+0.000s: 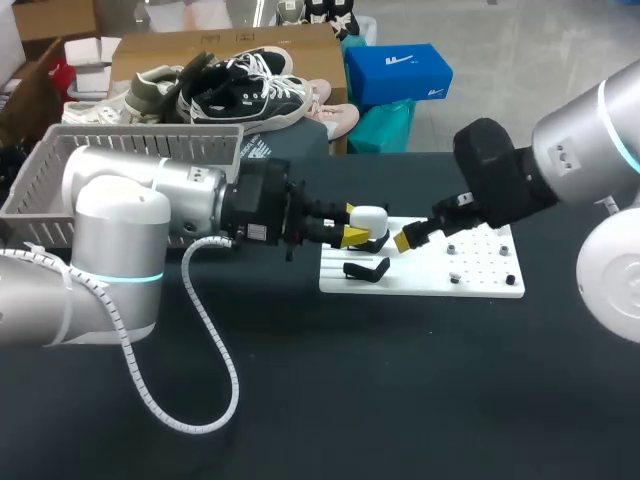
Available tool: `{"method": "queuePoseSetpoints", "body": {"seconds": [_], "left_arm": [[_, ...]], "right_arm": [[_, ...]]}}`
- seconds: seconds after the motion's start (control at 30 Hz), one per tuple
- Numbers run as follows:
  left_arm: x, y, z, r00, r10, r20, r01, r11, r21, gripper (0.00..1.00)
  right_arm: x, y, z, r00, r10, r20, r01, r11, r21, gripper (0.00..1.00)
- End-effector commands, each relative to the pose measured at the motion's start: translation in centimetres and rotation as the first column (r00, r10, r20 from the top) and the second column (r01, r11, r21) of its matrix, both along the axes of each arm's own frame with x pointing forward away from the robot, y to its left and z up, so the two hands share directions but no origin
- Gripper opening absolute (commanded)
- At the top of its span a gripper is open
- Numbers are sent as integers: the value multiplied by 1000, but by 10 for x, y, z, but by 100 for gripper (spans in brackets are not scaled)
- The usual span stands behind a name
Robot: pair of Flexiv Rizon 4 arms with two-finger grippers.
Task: Pick up each earbud case from the left stands, insert the matching earbuds, close the lid, and place the case in the box.
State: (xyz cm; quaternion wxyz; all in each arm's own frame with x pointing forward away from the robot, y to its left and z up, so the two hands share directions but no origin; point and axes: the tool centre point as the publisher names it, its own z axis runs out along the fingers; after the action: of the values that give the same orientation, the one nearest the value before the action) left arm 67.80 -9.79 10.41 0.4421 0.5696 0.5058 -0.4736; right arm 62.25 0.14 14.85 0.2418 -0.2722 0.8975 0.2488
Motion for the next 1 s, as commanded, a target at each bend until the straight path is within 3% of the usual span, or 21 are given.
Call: {"method": "queuePoseSetpoints", "body": {"seconds": [0.03,0.4,1.0], "left_arm": [[0,0,0,1000,-1,0,1,1000,0,0],[0,0,0,1000,-1,0,1,1000,0,0],[0,0,0,1000,-1,0,1,1000,0,0]], "right_arm": [[13,14,-6,1000,3,-10,-3,1000,-8,100],[31,24,-18,1000,-22,7,23,997,-75,100],[50,23,-25,998,-66,15,68,992,-105,100]]}}
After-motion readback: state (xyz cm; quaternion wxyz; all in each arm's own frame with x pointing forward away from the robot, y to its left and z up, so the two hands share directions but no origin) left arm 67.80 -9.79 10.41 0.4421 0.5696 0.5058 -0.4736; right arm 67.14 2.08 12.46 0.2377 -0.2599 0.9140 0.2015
